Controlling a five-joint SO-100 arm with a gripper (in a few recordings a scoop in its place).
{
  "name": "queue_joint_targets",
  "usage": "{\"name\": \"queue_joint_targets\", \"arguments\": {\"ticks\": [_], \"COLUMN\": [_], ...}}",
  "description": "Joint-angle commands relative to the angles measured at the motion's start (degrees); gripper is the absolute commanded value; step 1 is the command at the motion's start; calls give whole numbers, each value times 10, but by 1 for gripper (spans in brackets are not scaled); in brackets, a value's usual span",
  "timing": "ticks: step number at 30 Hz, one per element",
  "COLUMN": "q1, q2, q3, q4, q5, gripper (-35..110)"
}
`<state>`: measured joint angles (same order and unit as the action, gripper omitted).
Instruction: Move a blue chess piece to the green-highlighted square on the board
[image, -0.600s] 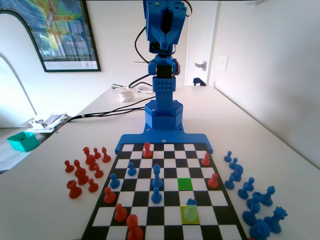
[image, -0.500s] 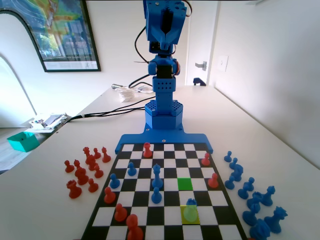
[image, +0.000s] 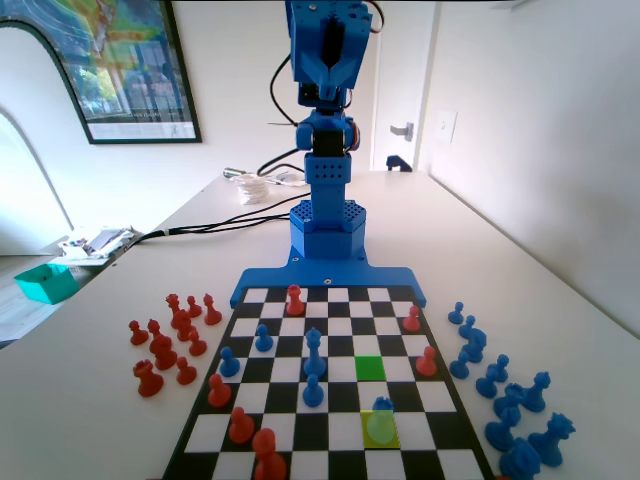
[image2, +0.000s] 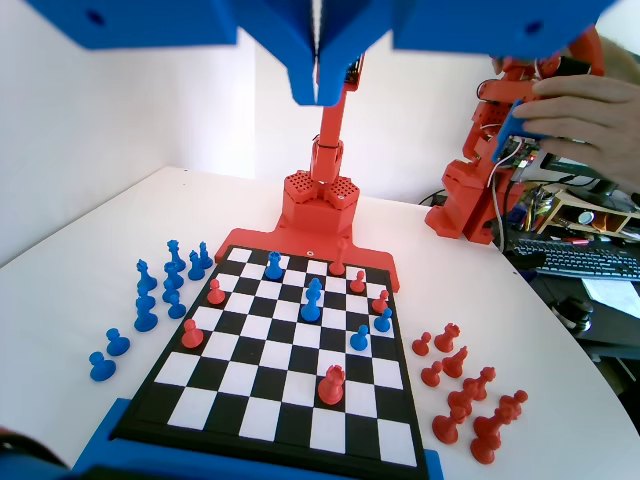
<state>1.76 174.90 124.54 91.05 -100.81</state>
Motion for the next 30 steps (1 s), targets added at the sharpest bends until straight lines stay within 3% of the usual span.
{"name": "queue_joint_targets", "arguments": {"ticks": [1, 17, 30], "q1": [0, -2, -7], "q2": [-25, -425, -753], "q3": [-5, -250, -411], "q4": [-7, -4, -94], "q5": [-6, 40, 92], "gripper": [1, 1, 1]}}
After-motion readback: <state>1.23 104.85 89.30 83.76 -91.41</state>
